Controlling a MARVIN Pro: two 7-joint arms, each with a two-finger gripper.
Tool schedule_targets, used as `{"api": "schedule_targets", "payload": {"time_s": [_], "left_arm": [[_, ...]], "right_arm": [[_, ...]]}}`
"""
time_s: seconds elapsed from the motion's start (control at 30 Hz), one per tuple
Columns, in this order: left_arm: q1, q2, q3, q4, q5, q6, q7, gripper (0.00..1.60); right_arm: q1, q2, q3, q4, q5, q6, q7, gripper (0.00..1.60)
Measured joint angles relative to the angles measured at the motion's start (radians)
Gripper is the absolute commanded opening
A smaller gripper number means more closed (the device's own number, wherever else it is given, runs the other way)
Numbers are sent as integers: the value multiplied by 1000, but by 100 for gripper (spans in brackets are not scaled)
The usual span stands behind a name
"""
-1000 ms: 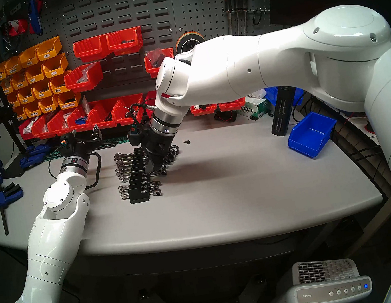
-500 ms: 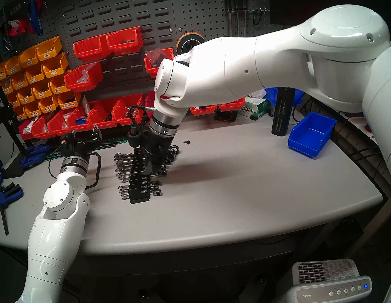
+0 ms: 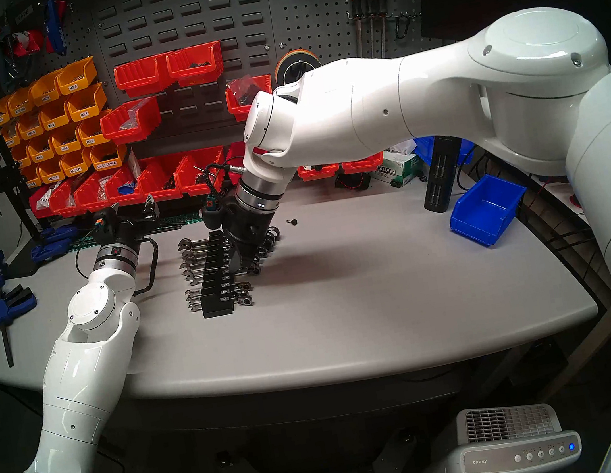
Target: Put the wrenches on the table into the correct slot in the case
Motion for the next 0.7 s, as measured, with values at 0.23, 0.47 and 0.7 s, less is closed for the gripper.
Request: {"api": "schedule_targets", "payload": {"time_s": [0.23, 0.47, 0.7], "left_arm": [[0, 0, 0, 0, 0, 0, 0, 160], [0, 0, 0, 0, 0, 0, 0, 160], [0, 0, 0, 0, 0, 0, 0, 160]], "right_arm": [[0, -11, -2, 9, 1, 0, 6, 0], [0, -22, -6, 26, 2, 0, 16, 0], [0, -32, -12, 42, 2, 2, 34, 0]]}}
